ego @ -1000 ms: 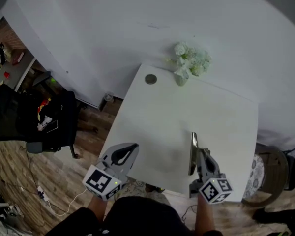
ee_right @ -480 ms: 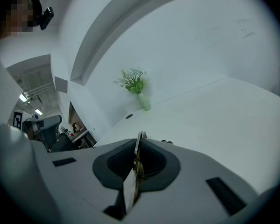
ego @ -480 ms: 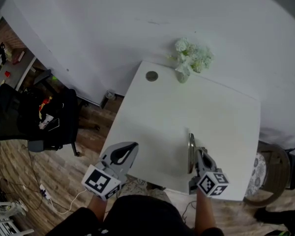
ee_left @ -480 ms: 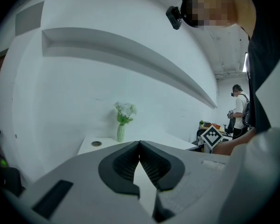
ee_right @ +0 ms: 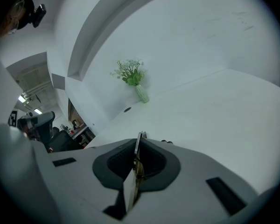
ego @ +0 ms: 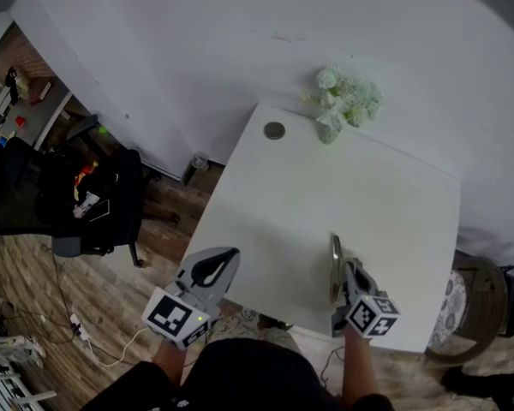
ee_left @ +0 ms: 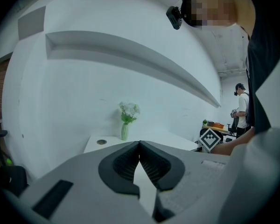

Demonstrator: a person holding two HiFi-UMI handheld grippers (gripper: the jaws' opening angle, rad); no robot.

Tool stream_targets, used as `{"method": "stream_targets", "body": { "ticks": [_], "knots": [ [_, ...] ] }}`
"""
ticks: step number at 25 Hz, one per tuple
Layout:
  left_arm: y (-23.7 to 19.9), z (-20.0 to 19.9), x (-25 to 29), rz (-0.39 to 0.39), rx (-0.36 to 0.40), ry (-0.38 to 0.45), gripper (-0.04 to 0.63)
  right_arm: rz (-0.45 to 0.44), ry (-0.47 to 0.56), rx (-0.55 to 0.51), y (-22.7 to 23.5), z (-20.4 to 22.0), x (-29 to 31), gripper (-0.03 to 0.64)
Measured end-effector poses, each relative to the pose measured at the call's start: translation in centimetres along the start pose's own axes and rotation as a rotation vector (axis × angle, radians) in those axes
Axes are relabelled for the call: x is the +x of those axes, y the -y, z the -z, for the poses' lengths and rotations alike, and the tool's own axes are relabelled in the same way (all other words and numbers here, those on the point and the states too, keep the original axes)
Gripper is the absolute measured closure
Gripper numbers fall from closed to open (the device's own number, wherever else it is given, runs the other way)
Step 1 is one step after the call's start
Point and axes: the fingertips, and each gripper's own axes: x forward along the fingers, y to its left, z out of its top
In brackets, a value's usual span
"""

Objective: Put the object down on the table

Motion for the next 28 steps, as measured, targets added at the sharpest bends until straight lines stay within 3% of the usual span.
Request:
{"method": "stream_targets", "body": {
  "ticks": [22,28],
  "knots": [
    [-0.7,0.2,-2.9,-0.055,0.0,0.005,0.597,0.041,-0.036,-0.025,0.6,1.5,0.5,0.594],
    [-0.6,0.2,-3.4,-0.06,0.007,0.002,0.597,0.059,-0.04,-0.035,0.8,1.8,0.5,0.534]
  ]
}}
